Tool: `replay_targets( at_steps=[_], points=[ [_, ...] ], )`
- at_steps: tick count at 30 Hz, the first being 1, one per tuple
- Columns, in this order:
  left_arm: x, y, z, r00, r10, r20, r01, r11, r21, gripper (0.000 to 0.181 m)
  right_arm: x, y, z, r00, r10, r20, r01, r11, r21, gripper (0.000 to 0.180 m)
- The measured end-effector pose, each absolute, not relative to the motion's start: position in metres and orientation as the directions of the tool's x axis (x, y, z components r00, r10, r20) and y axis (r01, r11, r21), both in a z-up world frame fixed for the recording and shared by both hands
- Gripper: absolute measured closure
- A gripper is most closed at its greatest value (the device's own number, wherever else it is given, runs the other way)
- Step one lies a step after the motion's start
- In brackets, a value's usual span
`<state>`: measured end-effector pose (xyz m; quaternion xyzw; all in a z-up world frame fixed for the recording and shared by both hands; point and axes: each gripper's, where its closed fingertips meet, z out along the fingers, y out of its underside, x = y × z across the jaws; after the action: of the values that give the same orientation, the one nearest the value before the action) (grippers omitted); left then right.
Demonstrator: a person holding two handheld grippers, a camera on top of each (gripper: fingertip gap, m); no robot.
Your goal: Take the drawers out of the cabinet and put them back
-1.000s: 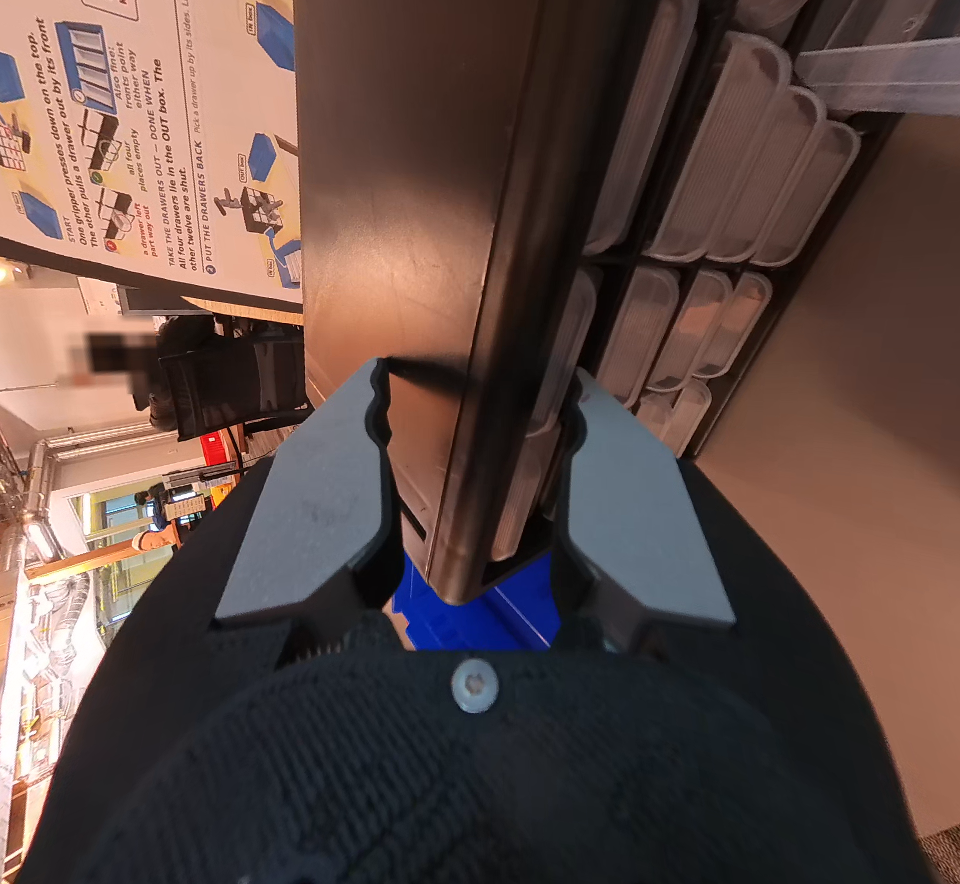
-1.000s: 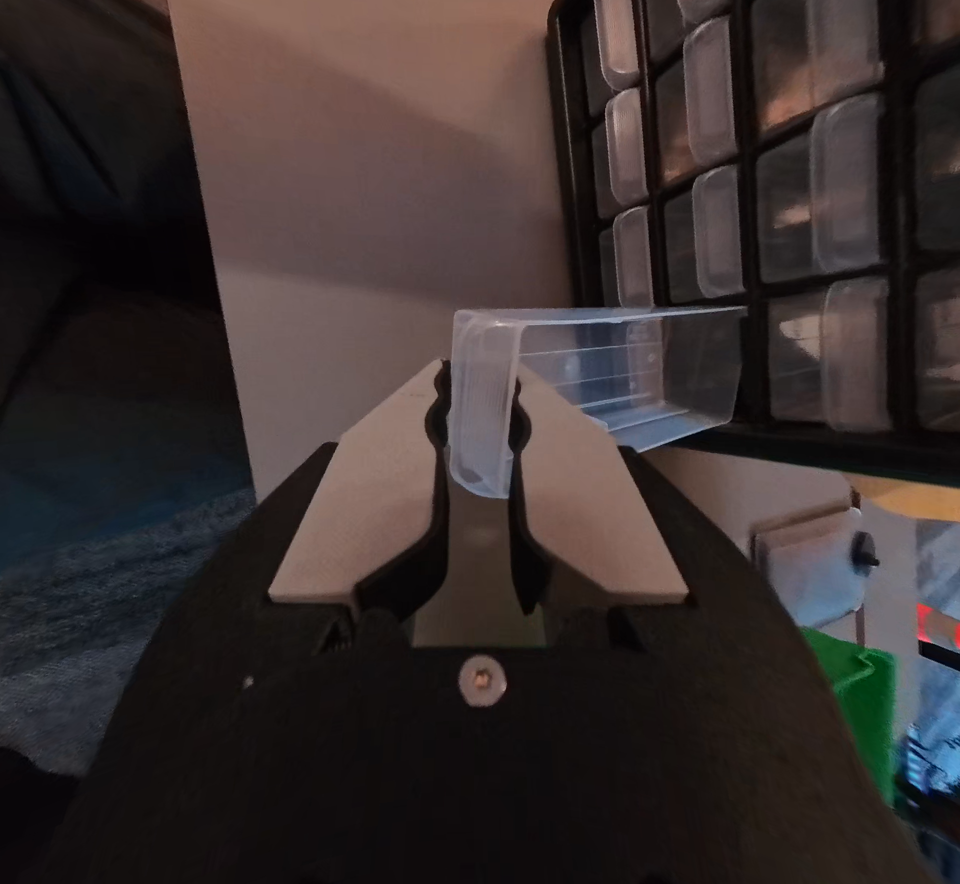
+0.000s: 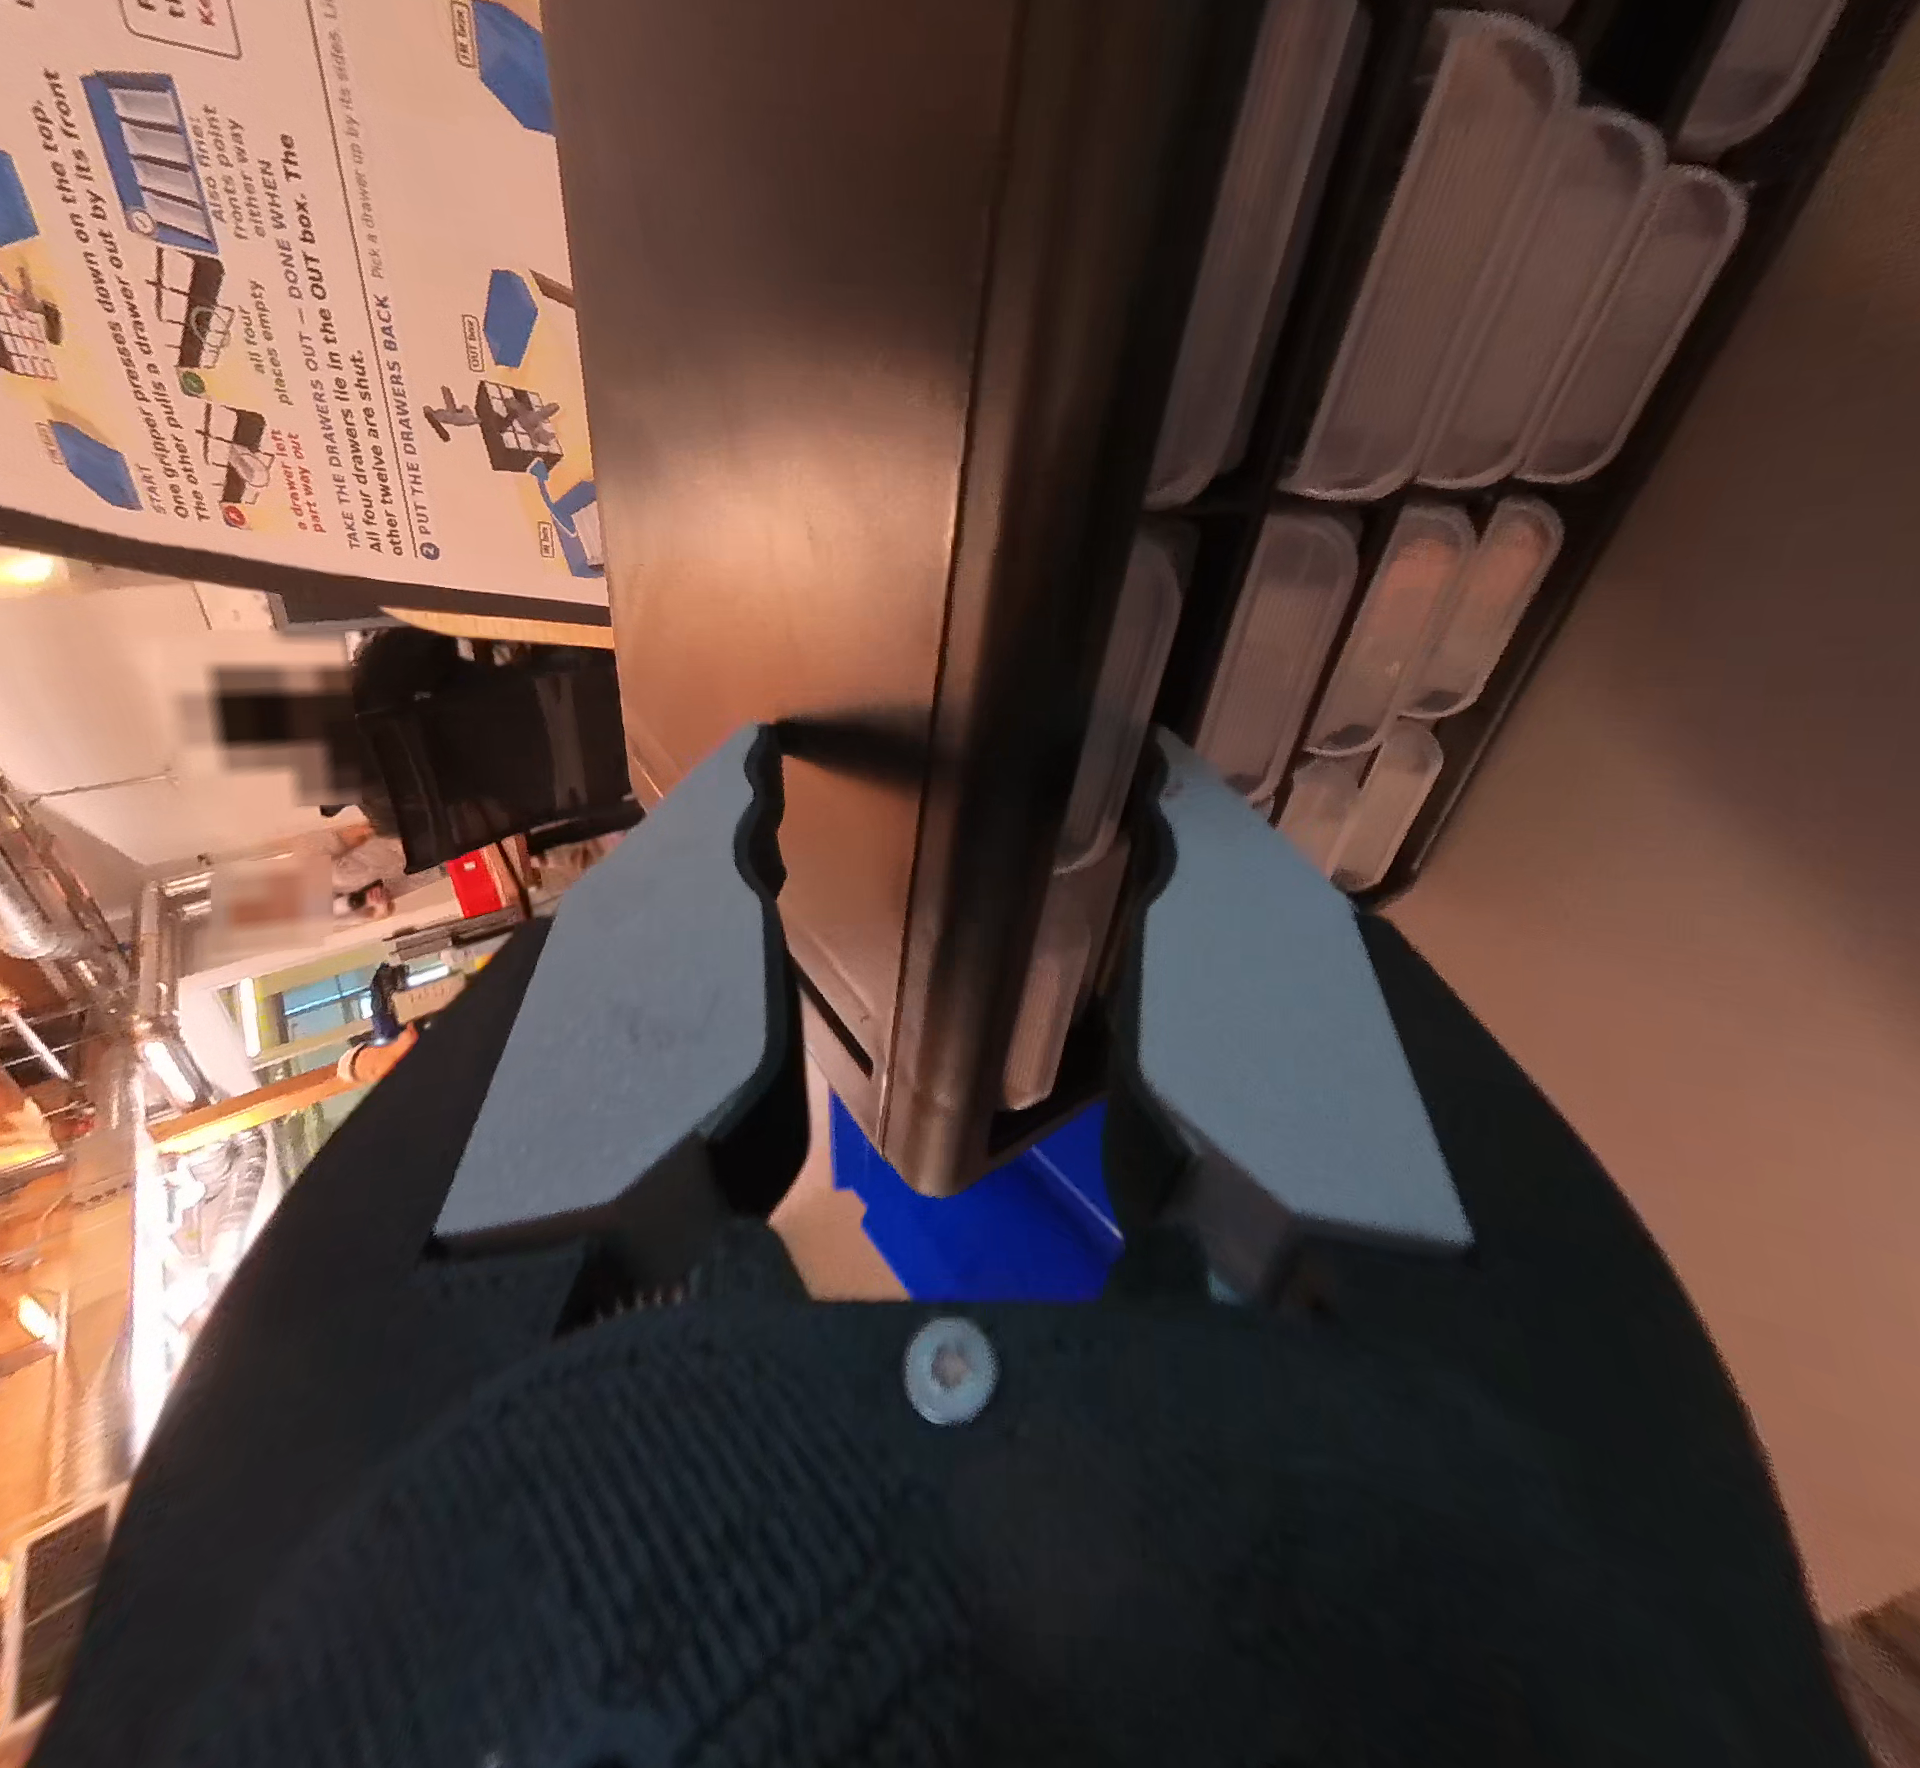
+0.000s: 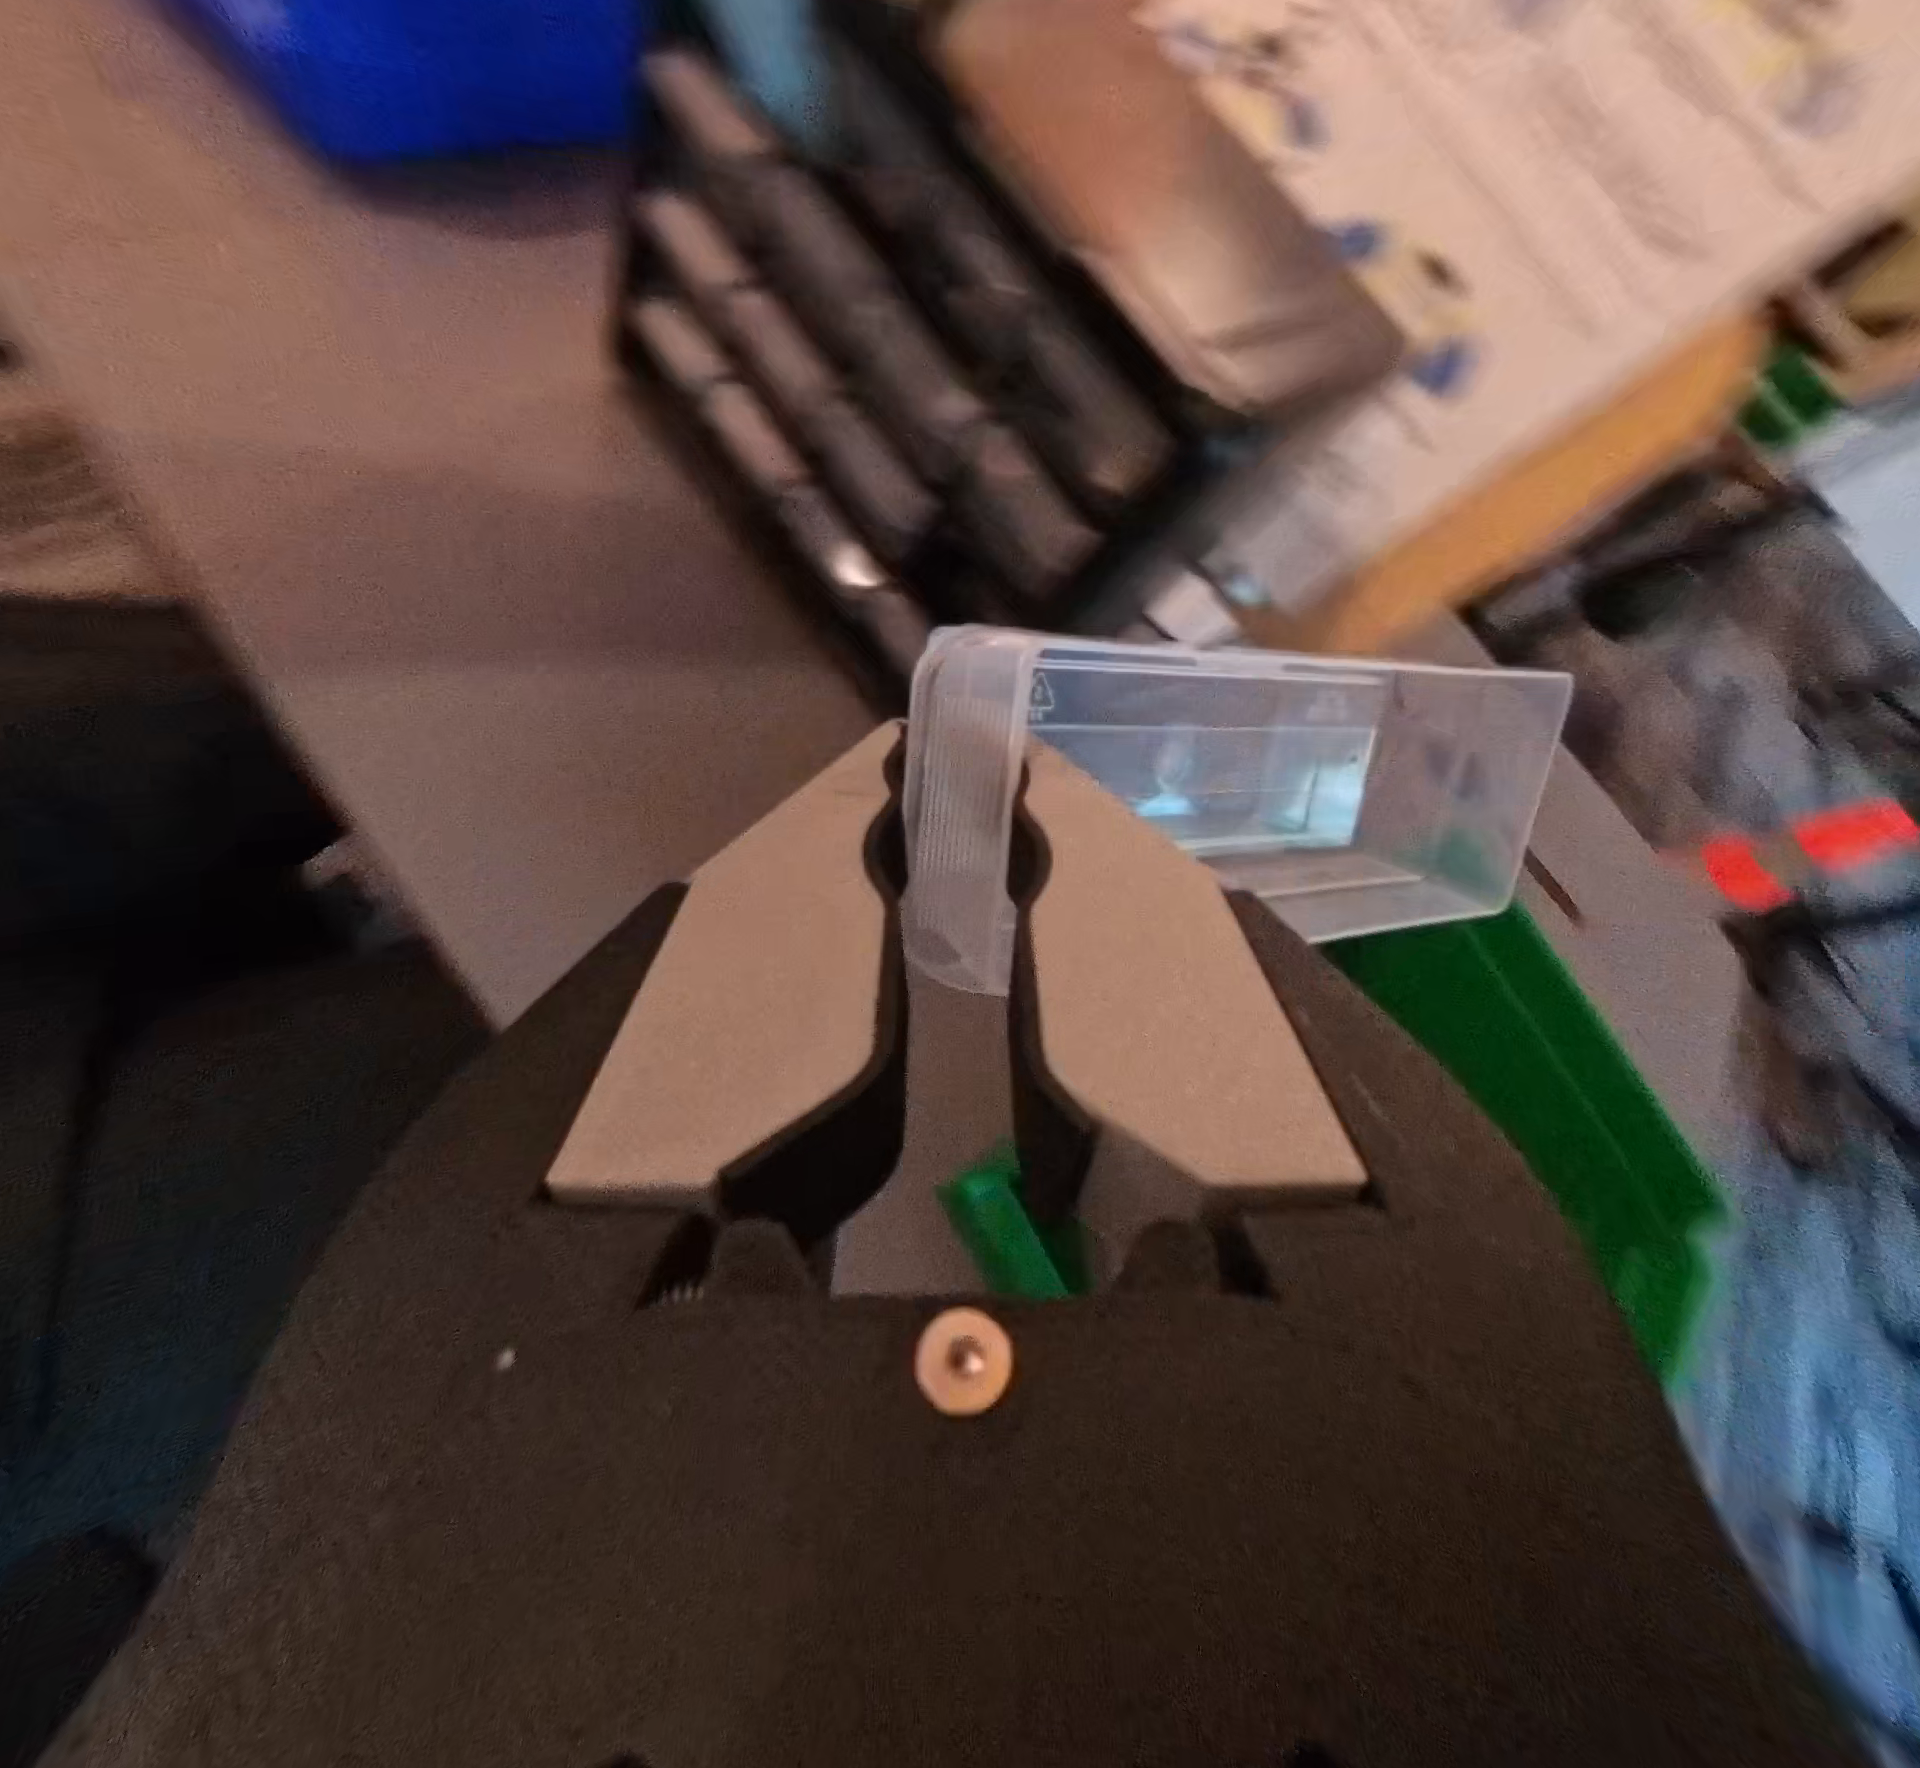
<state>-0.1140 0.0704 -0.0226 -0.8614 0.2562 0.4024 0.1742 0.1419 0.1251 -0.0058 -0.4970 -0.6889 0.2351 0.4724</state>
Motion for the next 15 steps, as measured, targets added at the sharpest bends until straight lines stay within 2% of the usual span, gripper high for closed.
replay_targets(
  at_steps=[2,4,6,10,15],
  points=[
    [-0.114,0.070,-0.023,0.537,-0.312,-0.784,-0.572,-0.818,-0.066,0.115,0.153,0.167,-0.001,0.098,0.935,0.342,0.473,0.258,-0.842,0.168],
    [-0.114,0.070,-0.023,0.526,-0.328,-0.785,-0.573,-0.819,-0.041,0.115,0.155,0.218,-0.016,0.223,0.936,0.273,0.534,0.117,-0.837,0.167],
    [-0.115,0.069,-0.023,0.494,-0.364,-0.789,-0.595,-0.804,-0.002,0.115,0.149,0.266,-0.044,0.296,0.926,0.235,0.621,0.001,-0.784,0.168],
    [-0.116,0.068,-0.023,0.490,-0.367,-0.790,-0.612,-0.791,-0.012,0.115,0.129,0.329,-0.086,0.372,0.910,0.184,0.723,-0.160,-0.672,0.167],
    [-0.115,0.068,-0.023,0.492,-0.358,-0.794,-0.654,-0.754,-0.065,0.115,0.110,0.394,-0.131,0.459,0.833,0.309,0.819,-0.263,-0.510,0.165]
  ],
)
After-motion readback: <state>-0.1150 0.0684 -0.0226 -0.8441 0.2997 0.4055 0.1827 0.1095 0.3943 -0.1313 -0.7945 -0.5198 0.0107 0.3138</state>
